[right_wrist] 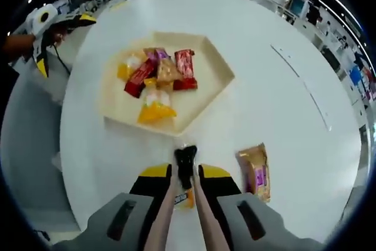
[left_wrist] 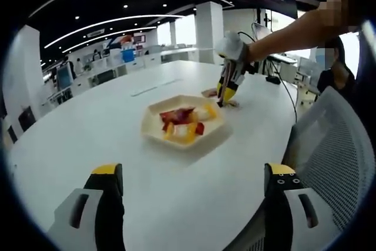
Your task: Place the target food into the container with the food tongs after gripping and lifting it, then release it inside without dropping or visibly crushing the food.
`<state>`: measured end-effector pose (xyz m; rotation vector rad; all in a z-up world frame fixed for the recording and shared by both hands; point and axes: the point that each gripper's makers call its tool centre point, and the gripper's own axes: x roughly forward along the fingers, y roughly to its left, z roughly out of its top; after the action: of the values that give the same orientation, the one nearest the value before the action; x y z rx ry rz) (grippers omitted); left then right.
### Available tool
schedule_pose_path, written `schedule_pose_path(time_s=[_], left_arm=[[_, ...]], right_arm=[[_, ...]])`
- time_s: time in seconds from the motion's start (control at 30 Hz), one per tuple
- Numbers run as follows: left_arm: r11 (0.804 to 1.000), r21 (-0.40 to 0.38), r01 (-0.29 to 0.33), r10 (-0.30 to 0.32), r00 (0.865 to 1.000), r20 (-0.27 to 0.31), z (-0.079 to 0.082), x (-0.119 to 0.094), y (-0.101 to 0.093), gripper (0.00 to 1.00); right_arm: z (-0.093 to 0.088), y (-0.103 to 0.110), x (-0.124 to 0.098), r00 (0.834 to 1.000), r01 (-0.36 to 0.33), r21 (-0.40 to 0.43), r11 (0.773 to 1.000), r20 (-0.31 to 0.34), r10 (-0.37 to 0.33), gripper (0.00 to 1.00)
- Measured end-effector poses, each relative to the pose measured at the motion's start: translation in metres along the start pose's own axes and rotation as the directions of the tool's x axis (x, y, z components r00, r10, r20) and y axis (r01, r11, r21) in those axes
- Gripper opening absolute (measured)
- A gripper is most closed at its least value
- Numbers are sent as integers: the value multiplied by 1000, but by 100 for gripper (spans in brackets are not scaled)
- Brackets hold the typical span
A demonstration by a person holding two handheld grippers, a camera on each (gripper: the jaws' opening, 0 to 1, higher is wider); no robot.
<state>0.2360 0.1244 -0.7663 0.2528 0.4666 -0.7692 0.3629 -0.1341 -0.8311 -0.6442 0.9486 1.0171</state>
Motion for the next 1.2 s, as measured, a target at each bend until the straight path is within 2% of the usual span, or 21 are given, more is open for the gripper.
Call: schedule_pose_path(time_s=[0.3, 0.4, 1.2], left_arm=[[1000, -5, -1, 1, 1000, 8, 2, -1, 0, 97], [1000, -5, -2, 2, 1000, 9, 2, -1, 0, 97], [1000, -3, -4, 5, 1000, 22, 4, -2, 1, 99]], right_arm=[[1, -5, -8, 1000, 5, 9, 1000, -3, -5, 18], [1, -8, -12, 1000, 0, 41, 999, -12, 0, 18], [6, -25, -42, 999, 37, 62, 997, -21, -36, 19]])
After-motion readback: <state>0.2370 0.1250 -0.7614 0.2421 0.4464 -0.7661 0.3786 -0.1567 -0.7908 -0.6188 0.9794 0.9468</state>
